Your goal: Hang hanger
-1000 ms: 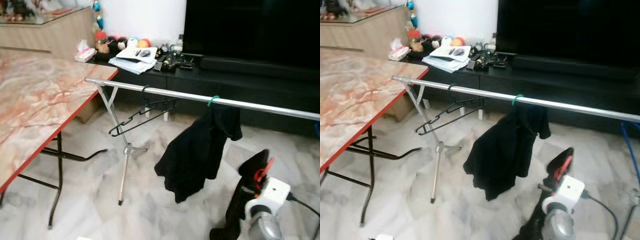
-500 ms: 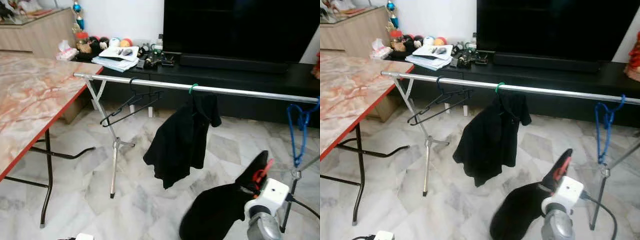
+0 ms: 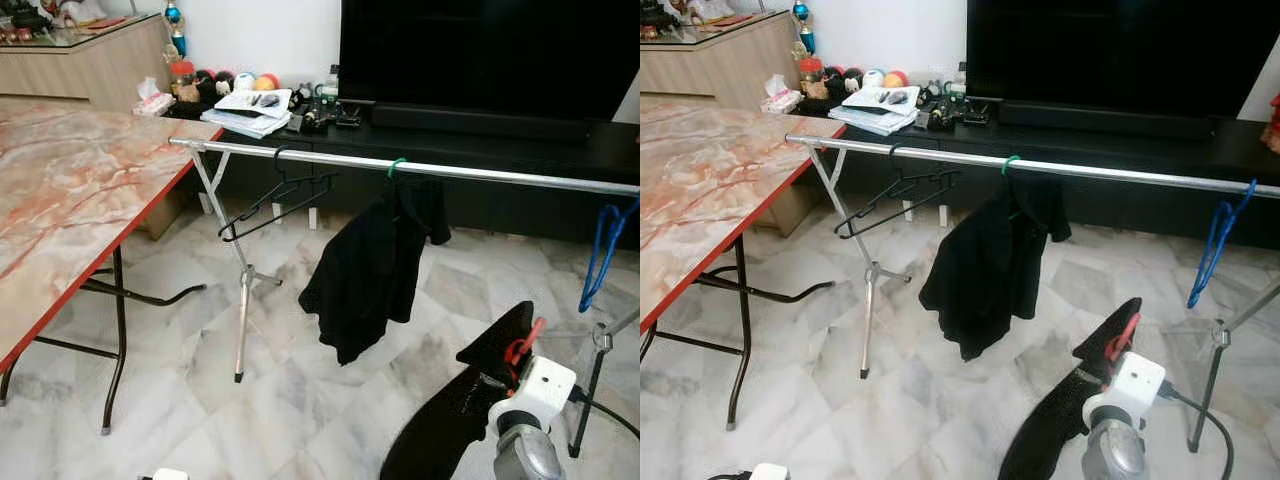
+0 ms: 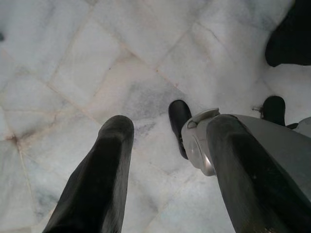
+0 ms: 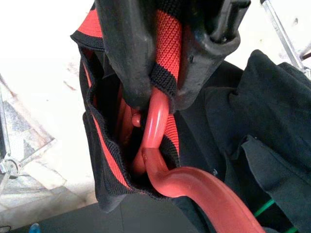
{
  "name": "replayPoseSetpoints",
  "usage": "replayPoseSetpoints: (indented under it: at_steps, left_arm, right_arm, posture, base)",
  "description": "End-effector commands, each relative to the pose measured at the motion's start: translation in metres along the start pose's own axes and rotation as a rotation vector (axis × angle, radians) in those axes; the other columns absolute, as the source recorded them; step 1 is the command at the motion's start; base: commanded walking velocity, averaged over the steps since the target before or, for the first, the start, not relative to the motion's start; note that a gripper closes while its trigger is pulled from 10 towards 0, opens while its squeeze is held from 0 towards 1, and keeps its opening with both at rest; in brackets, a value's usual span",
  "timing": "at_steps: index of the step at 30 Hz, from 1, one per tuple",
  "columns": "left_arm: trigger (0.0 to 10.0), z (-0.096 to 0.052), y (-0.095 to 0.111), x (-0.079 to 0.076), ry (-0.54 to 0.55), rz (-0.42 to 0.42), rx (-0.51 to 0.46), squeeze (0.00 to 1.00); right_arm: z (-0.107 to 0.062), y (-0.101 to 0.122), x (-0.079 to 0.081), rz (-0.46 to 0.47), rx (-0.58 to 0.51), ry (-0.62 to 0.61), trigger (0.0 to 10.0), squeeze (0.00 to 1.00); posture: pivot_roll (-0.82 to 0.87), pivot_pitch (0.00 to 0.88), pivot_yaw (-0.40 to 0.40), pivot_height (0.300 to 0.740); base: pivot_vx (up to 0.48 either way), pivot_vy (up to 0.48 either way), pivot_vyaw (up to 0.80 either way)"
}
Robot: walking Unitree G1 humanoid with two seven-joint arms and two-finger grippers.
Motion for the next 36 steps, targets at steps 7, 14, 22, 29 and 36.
replayPoseSetpoints:
  at_steps: [7, 14, 22, 29, 36]
  left_arm:
    - [10.0, -0.0017, -0.0059, 0.0010, 0.003, -0.006, 0.020, 0.00]
    - [10.0, -0.0018, -0.0063, 0.0012, 0.002, -0.003, 0.022, 0.00]
    - [10.0, -0.0017, -0.0058, 0.0023, 0.005, 0.001, 0.024, 0.00]
    - [10.0, -0.0013, -0.0041, 0.0025, 0.010, 0.001, 0.016, 0.00]
    - [10.0, -0.0014, -0.0055, 0.0021, 0.011, -0.007, 0.027, 0.00]
  right_arm:
    - [0.0015, 0.0068, 0.0024, 0.001, -0.030, 0.010, 10.0, 0.00]
    - [0.0015, 0.0065, 0.0023, -0.001, -0.029, 0.011, 10.0, 0.00]
    - [0.0016, 0.0057, 0.0032, 0.000, -0.026, 0.013, 10.0, 0.00]
    - [0.0022, 0.0053, 0.0035, 0.000, -0.025, 0.013, 10.0, 0.00]
    - [0.0015, 0.0047, 0.0026, -0.001, -0.023, 0.010, 10.0, 0.00]
  posture:
    - [0.02, 0.059, 0.027, 0.740]
    - [0.02, 0.057, 0.027, 0.740]
    - [0.02, 0.052, 0.028, 0.740]
    - [0.02, 0.051, 0.029, 0.740]
    - [0.02, 0.054, 0.027, 0.740]
  base:
    - [0.000, 0.000, 0.00]
    - [0.000, 0.000, 0.00]
    - [0.000, 0.000, 0.00]
    - [0.000, 0.000, 0.00]
    - [0.000, 0.000, 0.00]
Point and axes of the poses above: a point about 5 cm out from each wrist's last joint towards the gripper, its own z axis pointing out of the wrist towards the gripper, its own y axis along the axis of the wrist's last joint, x = y × z, the point moved 1 cm from there along z, pointing out of the wrist towards the gripper, and after that the axes turned 12 degrees about z, right-handed, at the moved point
